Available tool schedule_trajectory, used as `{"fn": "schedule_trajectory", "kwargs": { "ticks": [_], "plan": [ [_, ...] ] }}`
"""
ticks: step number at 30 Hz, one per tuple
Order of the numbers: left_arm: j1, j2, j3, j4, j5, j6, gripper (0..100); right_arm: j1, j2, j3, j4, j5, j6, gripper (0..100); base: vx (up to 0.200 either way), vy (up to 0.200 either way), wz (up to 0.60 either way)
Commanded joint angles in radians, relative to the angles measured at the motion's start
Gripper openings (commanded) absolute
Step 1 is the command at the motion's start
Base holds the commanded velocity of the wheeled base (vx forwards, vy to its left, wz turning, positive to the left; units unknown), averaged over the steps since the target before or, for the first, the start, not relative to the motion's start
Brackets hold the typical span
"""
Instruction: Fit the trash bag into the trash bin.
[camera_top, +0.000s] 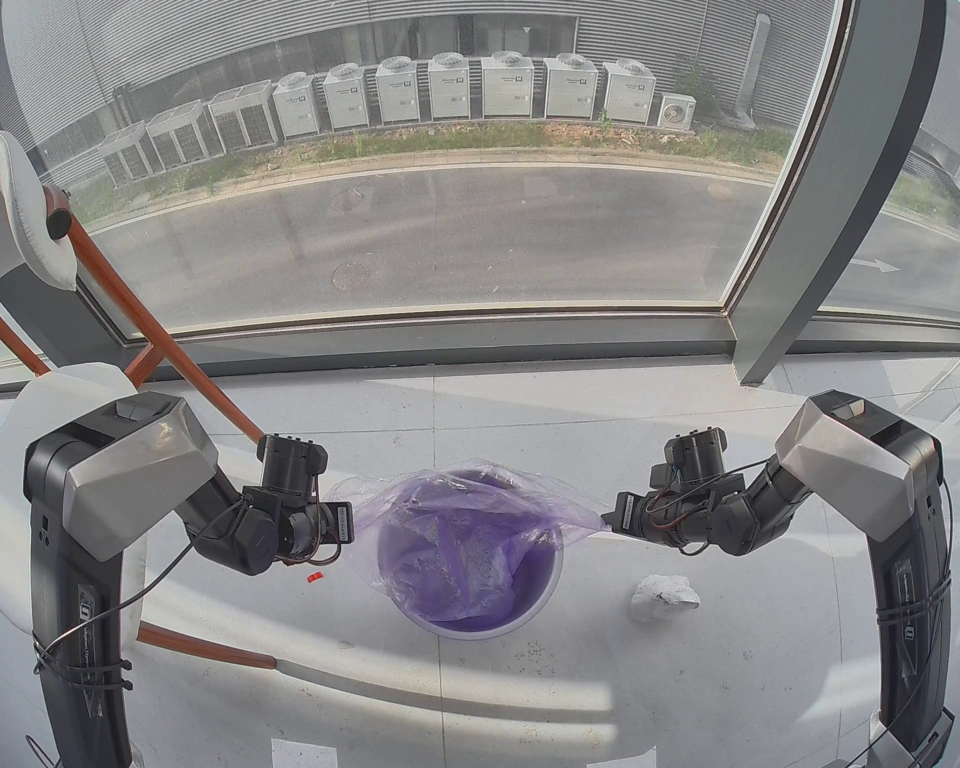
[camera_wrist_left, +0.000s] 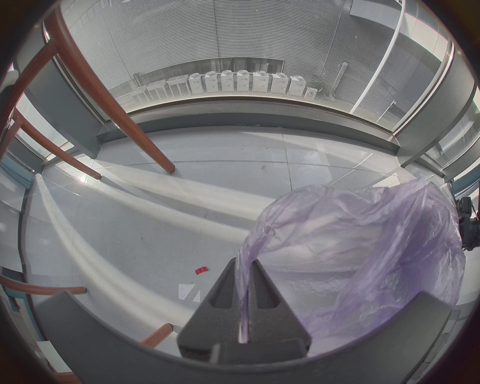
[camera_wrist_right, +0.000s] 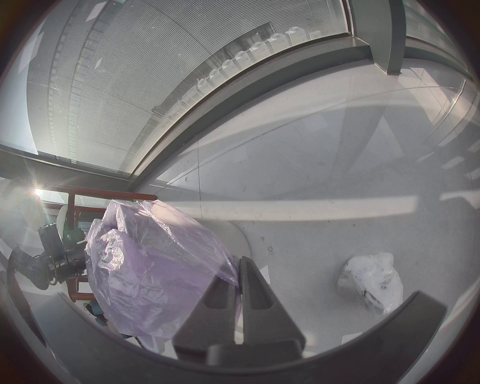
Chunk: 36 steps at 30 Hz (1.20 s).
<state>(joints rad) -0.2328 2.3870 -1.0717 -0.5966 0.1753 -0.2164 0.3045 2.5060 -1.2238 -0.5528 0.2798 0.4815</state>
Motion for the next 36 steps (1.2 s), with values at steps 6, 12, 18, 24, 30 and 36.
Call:
{"fn": "schedule_trajectory", "kwargs": {
  "ticks": [6,12,18,24,30,36],
  "plan": [
    [0.000,-0.046,0.118,-0.088,-0.002,0.002,0,0.002,-0.042,0.112,-0.012,0.009,-0.021,0,0.000,0.000,0.00],
    [-0.026,-0.069,0.274,-0.272,-0.013,0.009,0,0.002,-0.082,0.222,-0.078,0.022,-0.136,0,0.000,0.000,0.00],
    [-0.043,-0.068,0.401,-0.427,-0.042,0.042,0,0.005,-0.073,0.288,-0.257,0.035,-0.216,0,0.000,0.000,0.00],
    [-0.042,-0.058,0.529,-0.552,-0.046,0.054,0,0.021,-0.081,0.395,-0.317,0.058,-0.288,0,0.000,0.000,0.00],
    [-0.036,-0.023,0.549,-0.652,-0.045,0.051,0,0.021,-0.067,0.446,-0.368,0.058,-0.334,0,0.000,0.000,0.00],
    [-0.042,-0.023,0.553,-0.697,-0.042,0.046,0,0.007,-0.088,0.449,-0.539,0.059,-0.218,100,0.000,0.000,0.00]
  ]
}}
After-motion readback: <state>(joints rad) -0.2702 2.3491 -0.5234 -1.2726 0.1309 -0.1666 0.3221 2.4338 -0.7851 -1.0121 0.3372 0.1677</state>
